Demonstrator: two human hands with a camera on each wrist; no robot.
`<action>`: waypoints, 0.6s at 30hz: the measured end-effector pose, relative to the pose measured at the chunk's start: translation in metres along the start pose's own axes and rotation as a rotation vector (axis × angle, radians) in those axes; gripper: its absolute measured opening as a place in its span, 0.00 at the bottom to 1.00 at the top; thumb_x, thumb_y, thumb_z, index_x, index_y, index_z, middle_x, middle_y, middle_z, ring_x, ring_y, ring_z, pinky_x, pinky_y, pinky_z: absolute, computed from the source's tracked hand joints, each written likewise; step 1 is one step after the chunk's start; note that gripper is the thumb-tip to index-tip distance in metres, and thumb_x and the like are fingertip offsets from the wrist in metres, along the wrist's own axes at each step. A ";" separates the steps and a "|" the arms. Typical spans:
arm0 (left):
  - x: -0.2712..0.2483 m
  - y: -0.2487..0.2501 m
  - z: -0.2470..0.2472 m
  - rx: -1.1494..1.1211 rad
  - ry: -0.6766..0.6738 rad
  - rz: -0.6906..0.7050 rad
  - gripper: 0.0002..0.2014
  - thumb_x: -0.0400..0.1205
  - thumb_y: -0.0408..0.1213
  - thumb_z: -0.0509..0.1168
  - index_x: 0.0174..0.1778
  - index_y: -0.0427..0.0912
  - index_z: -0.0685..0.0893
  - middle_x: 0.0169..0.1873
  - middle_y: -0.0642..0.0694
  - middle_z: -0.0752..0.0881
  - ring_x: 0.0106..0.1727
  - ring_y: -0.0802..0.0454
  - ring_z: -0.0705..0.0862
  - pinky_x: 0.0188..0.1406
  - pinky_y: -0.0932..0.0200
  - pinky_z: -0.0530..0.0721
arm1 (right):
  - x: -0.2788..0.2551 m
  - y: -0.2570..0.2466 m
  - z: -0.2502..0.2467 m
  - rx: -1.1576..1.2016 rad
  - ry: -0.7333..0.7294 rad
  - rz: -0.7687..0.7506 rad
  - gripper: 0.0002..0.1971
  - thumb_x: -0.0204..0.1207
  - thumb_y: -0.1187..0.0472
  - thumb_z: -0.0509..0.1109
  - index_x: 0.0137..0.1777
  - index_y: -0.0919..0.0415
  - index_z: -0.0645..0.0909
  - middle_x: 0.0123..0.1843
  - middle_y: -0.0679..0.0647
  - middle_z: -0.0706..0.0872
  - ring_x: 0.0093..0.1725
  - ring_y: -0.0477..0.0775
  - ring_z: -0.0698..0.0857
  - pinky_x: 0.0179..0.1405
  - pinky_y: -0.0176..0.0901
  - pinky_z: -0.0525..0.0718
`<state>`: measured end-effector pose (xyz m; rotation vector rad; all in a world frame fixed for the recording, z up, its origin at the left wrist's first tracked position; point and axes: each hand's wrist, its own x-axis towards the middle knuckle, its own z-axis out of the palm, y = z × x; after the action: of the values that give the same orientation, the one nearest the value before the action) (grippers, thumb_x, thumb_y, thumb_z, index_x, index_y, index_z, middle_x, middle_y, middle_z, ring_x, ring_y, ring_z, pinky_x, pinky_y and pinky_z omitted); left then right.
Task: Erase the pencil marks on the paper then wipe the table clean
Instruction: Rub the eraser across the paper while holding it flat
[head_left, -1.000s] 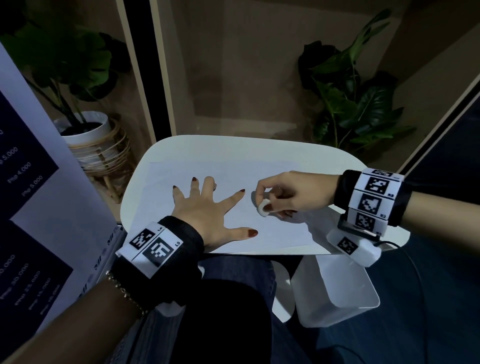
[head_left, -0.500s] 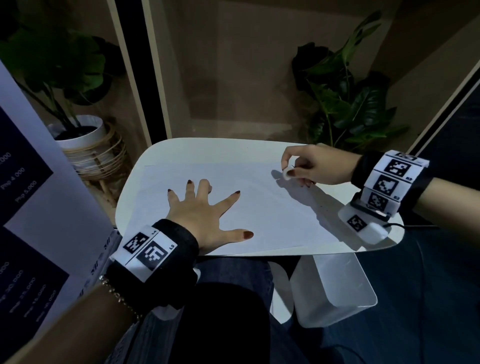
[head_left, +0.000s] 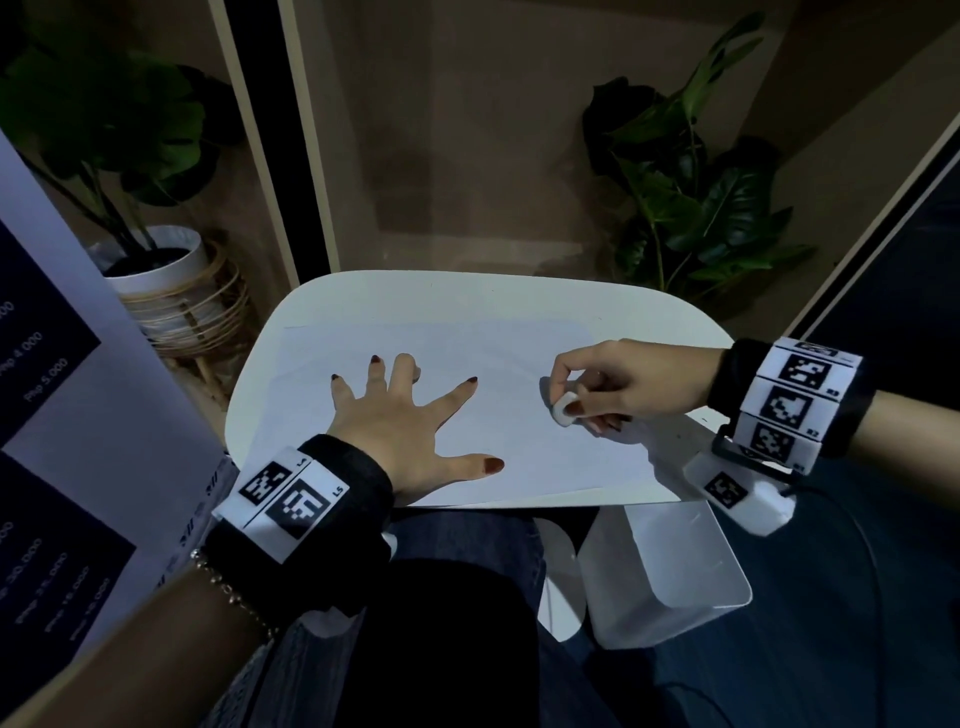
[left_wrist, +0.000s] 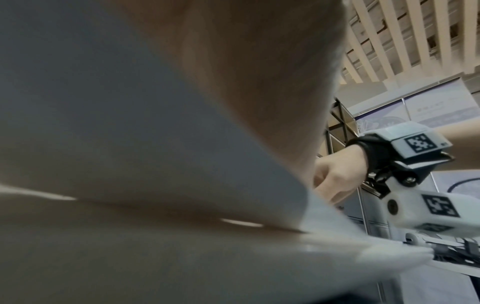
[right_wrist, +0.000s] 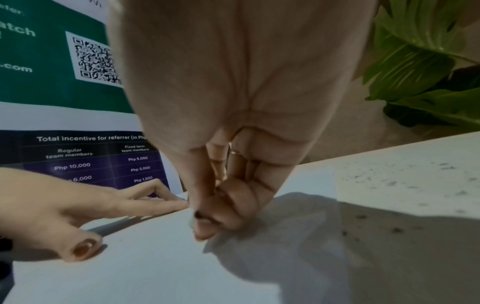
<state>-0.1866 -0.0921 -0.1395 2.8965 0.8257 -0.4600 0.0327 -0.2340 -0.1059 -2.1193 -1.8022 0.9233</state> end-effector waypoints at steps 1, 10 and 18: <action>0.000 0.000 0.000 -0.002 -0.003 -0.003 0.45 0.69 0.82 0.41 0.82 0.73 0.39 0.80 0.43 0.50 0.85 0.39 0.46 0.78 0.26 0.49 | 0.000 0.001 0.000 -0.004 0.019 -0.001 0.03 0.85 0.56 0.67 0.53 0.54 0.80 0.33 0.51 0.88 0.32 0.49 0.83 0.43 0.40 0.82; 0.000 0.001 -0.001 0.006 -0.010 -0.006 0.46 0.68 0.82 0.40 0.82 0.73 0.38 0.80 0.44 0.49 0.85 0.38 0.45 0.78 0.26 0.49 | -0.004 -0.003 0.005 -0.100 0.035 -0.050 0.02 0.85 0.57 0.68 0.53 0.49 0.80 0.35 0.50 0.89 0.34 0.46 0.84 0.43 0.33 0.77; 0.000 0.001 -0.001 0.009 -0.014 -0.001 0.45 0.68 0.82 0.41 0.82 0.73 0.38 0.80 0.45 0.49 0.85 0.39 0.45 0.78 0.26 0.51 | -0.003 -0.006 0.001 -0.159 0.032 -0.048 0.01 0.84 0.56 0.69 0.52 0.47 0.81 0.34 0.46 0.89 0.33 0.43 0.83 0.44 0.36 0.80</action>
<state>-0.1859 -0.0926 -0.1382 2.8976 0.8256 -0.4851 0.0267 -0.2357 -0.1023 -2.1584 -1.9607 0.7534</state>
